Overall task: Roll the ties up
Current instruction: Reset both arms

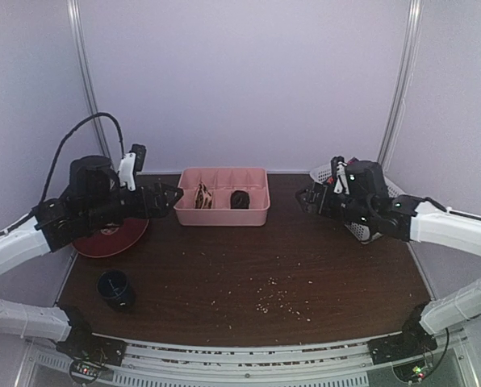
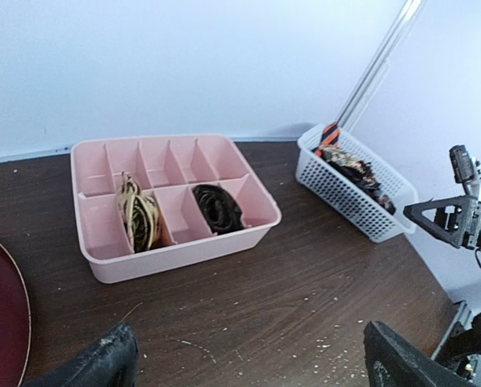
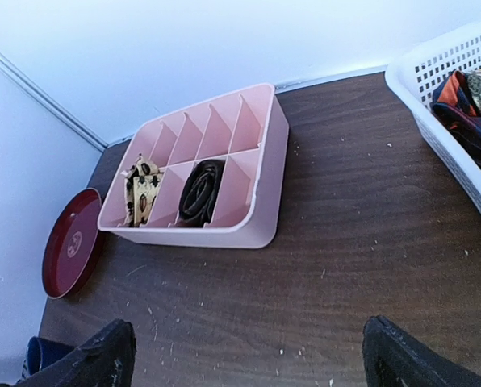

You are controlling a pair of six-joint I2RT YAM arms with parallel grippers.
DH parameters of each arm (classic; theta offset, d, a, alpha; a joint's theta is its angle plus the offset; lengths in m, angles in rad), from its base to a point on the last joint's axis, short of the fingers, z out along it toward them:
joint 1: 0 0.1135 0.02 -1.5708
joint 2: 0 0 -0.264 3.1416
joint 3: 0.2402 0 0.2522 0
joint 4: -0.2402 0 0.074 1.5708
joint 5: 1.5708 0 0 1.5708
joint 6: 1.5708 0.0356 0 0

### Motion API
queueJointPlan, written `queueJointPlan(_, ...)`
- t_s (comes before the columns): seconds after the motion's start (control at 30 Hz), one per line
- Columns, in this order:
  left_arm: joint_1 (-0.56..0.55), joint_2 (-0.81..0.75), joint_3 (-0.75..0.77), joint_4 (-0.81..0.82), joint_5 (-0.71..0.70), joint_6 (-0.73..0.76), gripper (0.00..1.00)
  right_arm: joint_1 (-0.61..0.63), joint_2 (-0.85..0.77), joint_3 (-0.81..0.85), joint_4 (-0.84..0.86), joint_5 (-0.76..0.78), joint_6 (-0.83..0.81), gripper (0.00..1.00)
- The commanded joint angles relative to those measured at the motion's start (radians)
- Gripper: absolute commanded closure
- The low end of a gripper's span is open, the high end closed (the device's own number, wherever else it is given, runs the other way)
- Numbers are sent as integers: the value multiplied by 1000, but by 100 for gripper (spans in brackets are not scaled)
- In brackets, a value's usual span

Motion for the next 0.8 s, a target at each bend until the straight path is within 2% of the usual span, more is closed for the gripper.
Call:
queueJointPlan(0.0,-8,-157,-59,93,111,-25,2,16,-256,-96,-145,25,-50,0)
queueJointPlan(0.13,-10,-242,-104,112,120,-37,2,16,-472,-140,-214,46,-44,0)
queueJointPlan(0.23,-9,-262,-122,104,110,-37,2,17,-550,-157,-250,56,-43,0)
queueJointPlan(0.77,-9,-194,-161,117,85,-42,2,16,-556,-208,-224,28,-5,0)
